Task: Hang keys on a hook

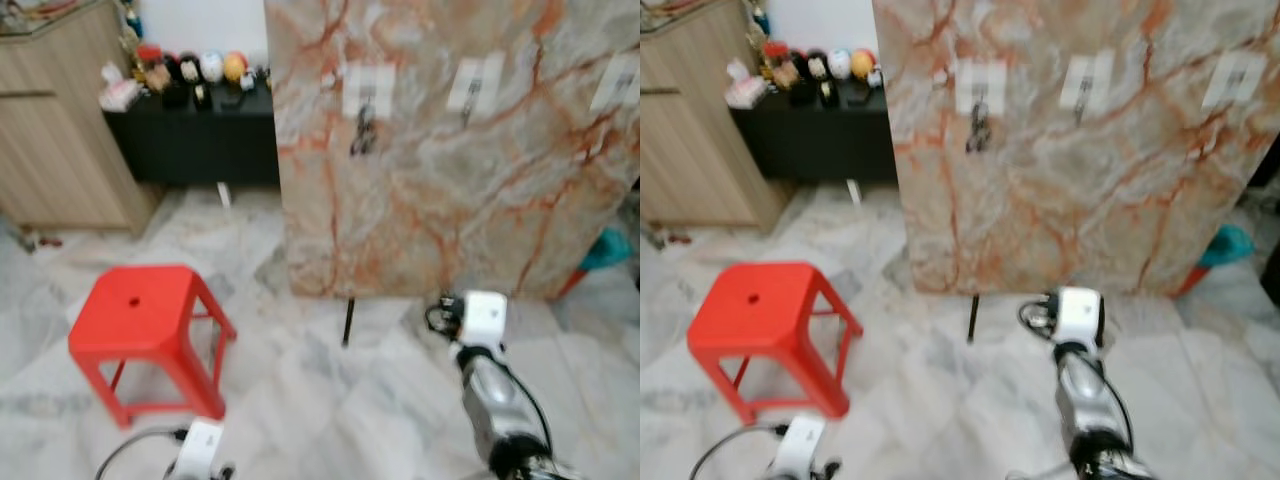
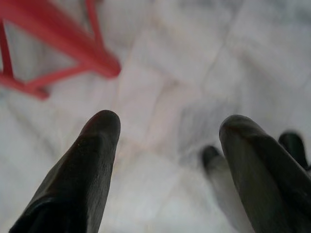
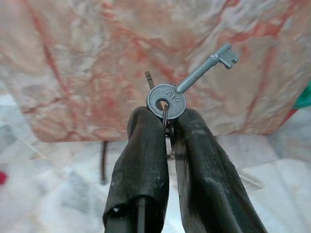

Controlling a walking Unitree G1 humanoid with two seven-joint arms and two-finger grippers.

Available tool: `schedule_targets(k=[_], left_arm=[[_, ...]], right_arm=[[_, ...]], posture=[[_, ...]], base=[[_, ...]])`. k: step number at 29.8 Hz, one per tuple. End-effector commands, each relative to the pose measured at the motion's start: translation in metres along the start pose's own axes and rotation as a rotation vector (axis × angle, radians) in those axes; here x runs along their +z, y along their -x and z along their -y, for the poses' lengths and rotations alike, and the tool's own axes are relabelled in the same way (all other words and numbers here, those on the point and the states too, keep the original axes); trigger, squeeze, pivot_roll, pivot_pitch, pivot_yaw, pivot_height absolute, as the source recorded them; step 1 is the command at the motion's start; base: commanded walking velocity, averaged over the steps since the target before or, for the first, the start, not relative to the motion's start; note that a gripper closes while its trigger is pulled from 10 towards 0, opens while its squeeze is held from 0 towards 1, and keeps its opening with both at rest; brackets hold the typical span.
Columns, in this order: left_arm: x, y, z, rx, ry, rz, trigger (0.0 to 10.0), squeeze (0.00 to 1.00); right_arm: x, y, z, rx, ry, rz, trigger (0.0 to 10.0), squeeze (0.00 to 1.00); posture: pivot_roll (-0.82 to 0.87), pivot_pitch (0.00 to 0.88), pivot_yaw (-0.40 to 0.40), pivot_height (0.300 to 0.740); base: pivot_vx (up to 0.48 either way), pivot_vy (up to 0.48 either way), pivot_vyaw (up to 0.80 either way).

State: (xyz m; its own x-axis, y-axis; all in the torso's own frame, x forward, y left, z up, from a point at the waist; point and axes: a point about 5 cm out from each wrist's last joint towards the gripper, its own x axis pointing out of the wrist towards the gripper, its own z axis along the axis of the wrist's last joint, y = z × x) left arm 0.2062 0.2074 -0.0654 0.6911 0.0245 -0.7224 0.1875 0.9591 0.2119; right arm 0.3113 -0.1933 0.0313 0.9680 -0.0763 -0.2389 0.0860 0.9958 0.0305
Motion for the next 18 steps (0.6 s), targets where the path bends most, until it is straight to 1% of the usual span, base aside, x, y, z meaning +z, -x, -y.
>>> schedule_targets(k=[1, 2, 3, 5, 8, 10, 11, 13, 14, 15, 17, 18], left_arm=[[0.006, 0.0, -0.01, 0.017, -0.013, 0.031, 10.0, 0.0], [0.013, -0.001, -0.013, 0.019, -0.026, 0.06, 10.0, 0.0], [0.027, -0.002, -0.019, 0.021, -0.052, 0.119, 10.0, 0.0], [0.044, -0.003, -0.023, 0.018, -0.074, 0.192, 10.0, 0.0], [0.059, -0.003, -0.024, 0.015, -0.077, 0.257, 10.0, 0.0], [0.07, -0.003, -0.024, 0.011, -0.105, 0.306, 10.0, 0.0], [0.085, -0.003, -0.022, -0.008, -0.161, 0.368, 10.0, 0.0], [0.096, -0.001, -0.021, -0.03, -0.208, 0.418, 10.0, 0.0], [0.106, 0.001, -0.021, -0.046, -0.253, 0.46, 10.0, 0.0], [0.111, 0.002, -0.02, -0.057, -0.278, 0.478, 10.0, 0.0], [0.129, 0.007, -0.019, -0.09, -0.34, 0.553, 10.0, 0.0], [0.129, 0.007, -0.019, -0.09, -0.34, 0.553, 10.0, 0.0]], right_arm=[[0.004, -0.003, -0.011, 0.037, 0.009, 0.002, 10.0, 0.0], [0.004, -0.004, -0.011, 0.04, 0.017, -0.009, 10.0, 0.0], [0.005, -0.005, -0.01, 0.046, 0.039, -0.027, 10.0, 0.0], [0.006, -0.007, -0.009, 0.056, 0.068, -0.056, 10.0, 0.0], [0.007, -0.009, -0.008, 0.085, 0.103, -0.09, 10.0, 0.0], [0.008, -0.011, -0.009, 0.118, 0.141, -0.105, 10.0, 0.0], [0.01, -0.012, -0.01, 0.172, 0.195, -0.133, 10.0, 0.0], [0.013, -0.013, -0.012, 0.219, 0.257, -0.143, 10.0, 0.0], [0.015, -0.015, -0.013, 0.267, 0.314, -0.162, 10.0, 0.0], [0.017, -0.015, -0.013, 0.297, 0.348, -0.172, 10.0, 0.0], [0.024, -0.017, -0.013, 0.398, 0.464, -0.205, 10.0, 0.0], [0.024, -0.017, -0.013, 0.398, 0.464, -0.205, 10.0, 0.0]], posture=[[-0.01, 0.0, -0.011, 0.74], [-0.01, 0.0, -0.009, 0.74], [-0.01, 0.0, -0.009, 0.74], [-0.01, 0.0, -0.008, 0.74], [-0.01, 0.0, -0.009, 0.74], [-0.01, 0.0, -0.011, 0.74], [-0.01, 0.0, -0.011, 0.74], [-0.01, 0.0, -0.012, 0.74], [-0.01, 0.0, -0.012, 0.74], [-0.01, 0.0, -0.014, 0.74], [-0.01, 0.0, -0.018, 0.74], [-0.01, 0.0, -0.018, 0.74]], base=[[0.0, 0.0, 0.0], [0.0, 0.0, 0.0], [0.0, 0.0, 0.0], [0.0, 0.0, 0.0], [0.0, 0.0, 0.0], [0.0, 0.0, 0.0], [0.0, 0.0, 0.0], [0.0, 0.0, 0.0], [0.0, 0.0, 0.0], [0.0, 0.0, 0.0], [0.0, 0.0, 0.0], [0.0, 0.0, 0.0]])
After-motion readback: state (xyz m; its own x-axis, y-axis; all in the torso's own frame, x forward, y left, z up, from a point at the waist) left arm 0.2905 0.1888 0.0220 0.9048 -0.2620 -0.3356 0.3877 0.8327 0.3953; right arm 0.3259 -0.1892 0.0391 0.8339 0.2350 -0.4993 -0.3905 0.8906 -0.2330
